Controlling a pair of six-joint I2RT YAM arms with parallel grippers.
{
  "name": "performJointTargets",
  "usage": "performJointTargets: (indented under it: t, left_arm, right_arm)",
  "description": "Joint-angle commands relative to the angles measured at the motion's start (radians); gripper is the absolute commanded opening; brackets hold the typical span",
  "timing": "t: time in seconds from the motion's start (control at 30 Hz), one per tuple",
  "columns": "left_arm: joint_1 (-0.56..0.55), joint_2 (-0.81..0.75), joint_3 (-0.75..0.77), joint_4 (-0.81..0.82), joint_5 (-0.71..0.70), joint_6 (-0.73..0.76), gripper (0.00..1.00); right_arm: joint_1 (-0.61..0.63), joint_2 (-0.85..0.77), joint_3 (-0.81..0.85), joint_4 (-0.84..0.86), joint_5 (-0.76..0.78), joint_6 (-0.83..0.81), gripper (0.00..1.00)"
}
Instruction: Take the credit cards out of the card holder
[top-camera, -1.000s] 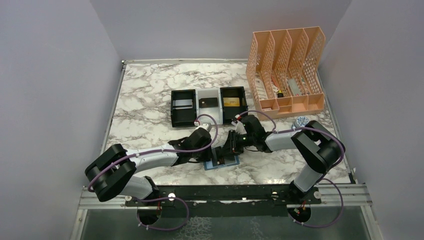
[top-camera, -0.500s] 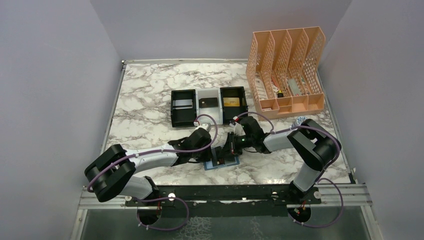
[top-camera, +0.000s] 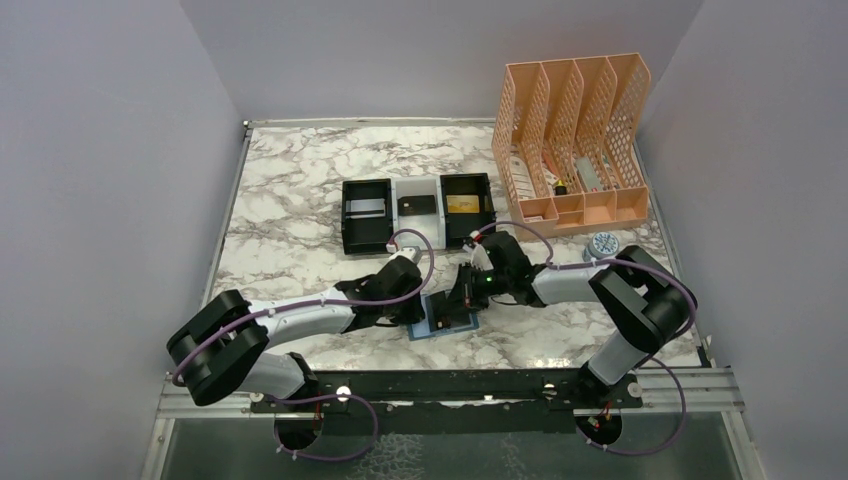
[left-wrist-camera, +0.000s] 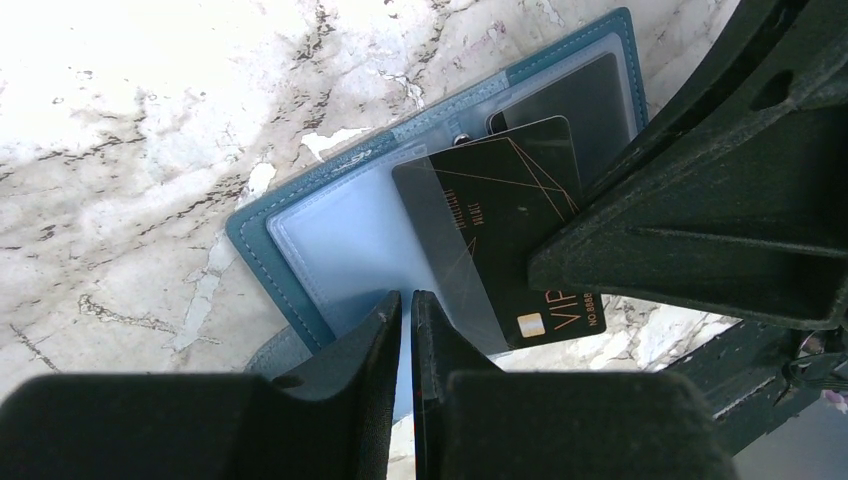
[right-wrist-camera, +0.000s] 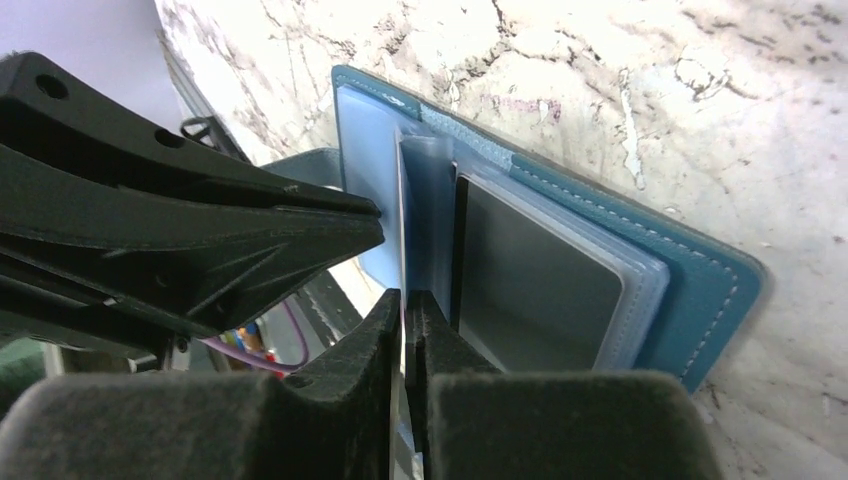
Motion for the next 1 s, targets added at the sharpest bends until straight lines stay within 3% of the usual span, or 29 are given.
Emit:
performJointTargets:
  t: [0.0,0.1,0.17,0.33,0.6,0.8,0.97]
  left_arm:
    - [-0.003,-0.010,-0.022,-0.063,-0.033,0.010,0.13]
    - [-0.003,-0.011,-0.016,-0.058,-0.025,0.011,0.13]
    - [-0.003,-0.012,-0.014,-0.060,-0.025,0.014,0.13]
    - [-0.003,-0.008,-0.016,-0.058,-0.027,0.013,0.13]
    - [-0.003,-0.005,-0.015,-0.054,-0.026,0.011,0.13]
    - [-0.003,-0.006,-0.018,-0.054,-0.023,0.016,0.13]
    - [-0.004,-0.006,-0.020,-0.051,-0.021,0.013,0.13]
  right_arm:
    - [0.007,0.001,0.007,0.021,0.003,0.006,0.14]
    - [0.007,0.025,-0.026,0.114,-0.023,0.052,0.25]
    - [0.008,0.035,-0.014,0.103,-0.019,0.053,0.26]
    - [0.008,0.047,0.002,0.100,-0.025,0.045,0.14]
    - [0.007,0.046,-0.008,0.106,-0.021,0.043,0.02]
    - [0.010,0.048,-0.006,0.117,-0.014,0.048,0.21]
    - [0.011,0.068,0.001,0.125,-0.017,0.047,0.21]
